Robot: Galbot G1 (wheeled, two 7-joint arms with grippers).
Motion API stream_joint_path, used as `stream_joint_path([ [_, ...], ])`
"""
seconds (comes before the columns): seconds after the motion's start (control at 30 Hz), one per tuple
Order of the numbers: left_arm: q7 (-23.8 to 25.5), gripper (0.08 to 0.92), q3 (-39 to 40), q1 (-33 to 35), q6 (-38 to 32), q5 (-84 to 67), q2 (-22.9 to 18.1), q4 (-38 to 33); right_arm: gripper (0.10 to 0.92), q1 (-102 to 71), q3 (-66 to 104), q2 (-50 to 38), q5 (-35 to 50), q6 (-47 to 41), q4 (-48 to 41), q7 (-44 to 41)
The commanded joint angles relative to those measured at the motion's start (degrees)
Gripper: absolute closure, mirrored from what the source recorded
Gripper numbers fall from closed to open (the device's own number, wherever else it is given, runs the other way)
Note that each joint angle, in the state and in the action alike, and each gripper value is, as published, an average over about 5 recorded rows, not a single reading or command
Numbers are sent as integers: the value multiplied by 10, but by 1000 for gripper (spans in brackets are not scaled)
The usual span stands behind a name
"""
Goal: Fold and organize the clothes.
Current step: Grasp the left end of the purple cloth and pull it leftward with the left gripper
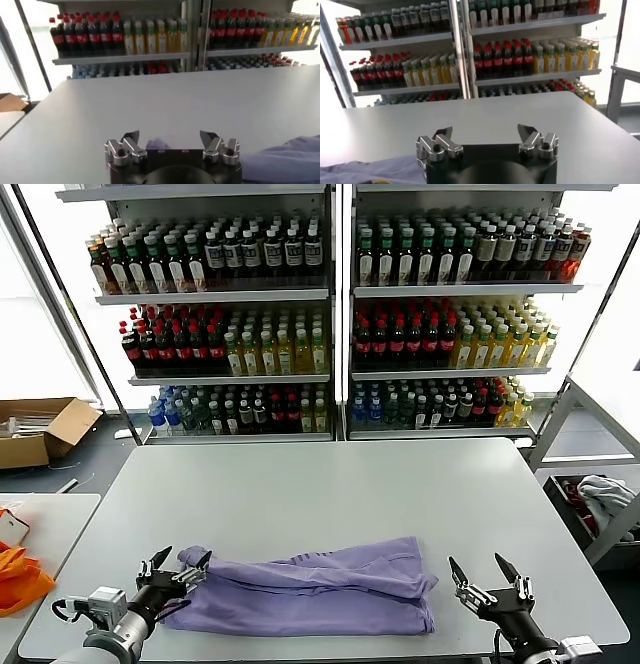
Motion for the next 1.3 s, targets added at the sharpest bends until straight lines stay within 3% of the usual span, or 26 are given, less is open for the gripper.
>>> stream_joint_path([
  [0.03,-24,331,36,-19,0,8,-11,44,203,-5,8,1,-5,14,-3,2],
  [0.33,-21,591,19,-5,2,3,-12,39,203,-3,8,-2,-3,15,1,2],
  [0.7,-27,884,-13,34,-27,8,-23,-31,203,-2,6,-3,-2,14,6,2],
  [1.07,-34,906,-28,123,-27,22,-69,-75,203,2,9,-5,2,12,6,3],
  [1.3,-27,906,-26,172,-31,58,-89,-55,203,12,5,-9,5,11,0,3],
])
